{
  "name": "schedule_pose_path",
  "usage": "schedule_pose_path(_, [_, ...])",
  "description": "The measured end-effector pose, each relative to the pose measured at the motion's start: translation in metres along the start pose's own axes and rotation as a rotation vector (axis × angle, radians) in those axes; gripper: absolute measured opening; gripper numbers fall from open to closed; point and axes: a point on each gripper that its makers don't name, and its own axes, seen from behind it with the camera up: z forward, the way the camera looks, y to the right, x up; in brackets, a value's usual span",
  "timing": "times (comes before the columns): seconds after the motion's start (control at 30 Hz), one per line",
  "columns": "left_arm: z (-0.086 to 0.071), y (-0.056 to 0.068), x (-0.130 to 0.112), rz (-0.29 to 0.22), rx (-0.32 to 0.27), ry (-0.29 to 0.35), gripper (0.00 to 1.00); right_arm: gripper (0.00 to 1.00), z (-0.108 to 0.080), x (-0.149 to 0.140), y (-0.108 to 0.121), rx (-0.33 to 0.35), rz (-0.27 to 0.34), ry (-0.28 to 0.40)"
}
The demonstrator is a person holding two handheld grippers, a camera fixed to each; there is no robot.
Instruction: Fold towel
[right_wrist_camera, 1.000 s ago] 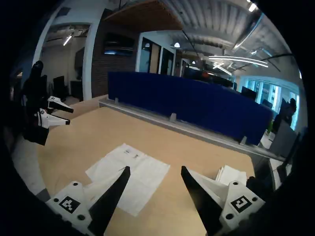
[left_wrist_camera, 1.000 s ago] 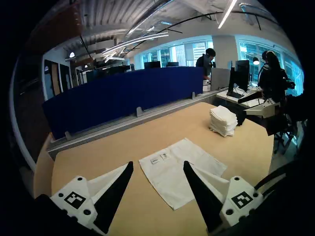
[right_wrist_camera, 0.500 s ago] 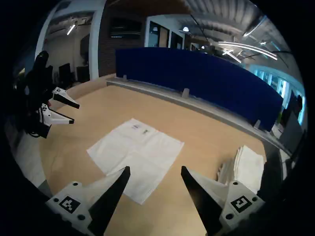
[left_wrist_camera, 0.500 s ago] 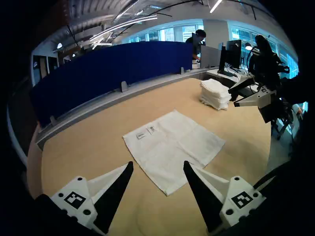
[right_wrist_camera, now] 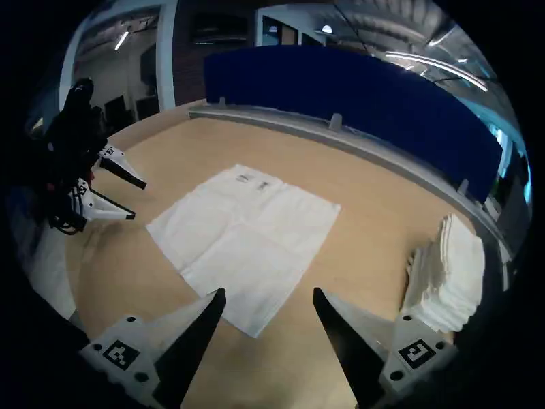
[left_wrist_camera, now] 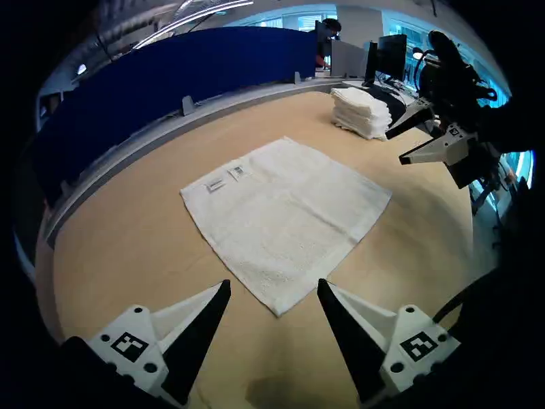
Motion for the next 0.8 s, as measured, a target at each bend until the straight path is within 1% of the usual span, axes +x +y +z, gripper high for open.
schedule_pose_path(0.17, [0.012,0.006,-0.012,0.011,-0.026,-0.035,0.94,0.99,0.010,-0.022,-0.003,0.010,-0.016,-0.040])
schedule_pose_path(0.27, [0.017,0.008,-0.018,0.010,-0.039,-0.052,0.94,0.99,0.015,-0.031,-0.006,0.022,-0.012,-0.056])
schedule_pose_path(0.47, [0.024,0.009,-0.027,0.009,-0.048,-0.075,0.94,0.99,0.022,-0.047,-0.010,0.034,-0.011,-0.081])
schedule_pose_path(0.67, [0.032,0.007,-0.034,-0.015,-0.045,-0.090,0.94,0.98,0.028,-0.058,-0.013,0.043,-0.022,-0.101])
schedule_pose_path(0.8, [0.034,0.006,-0.039,-0.029,-0.037,-0.102,0.94,0.96,0.032,-0.065,-0.016,0.048,-0.021,-0.112])
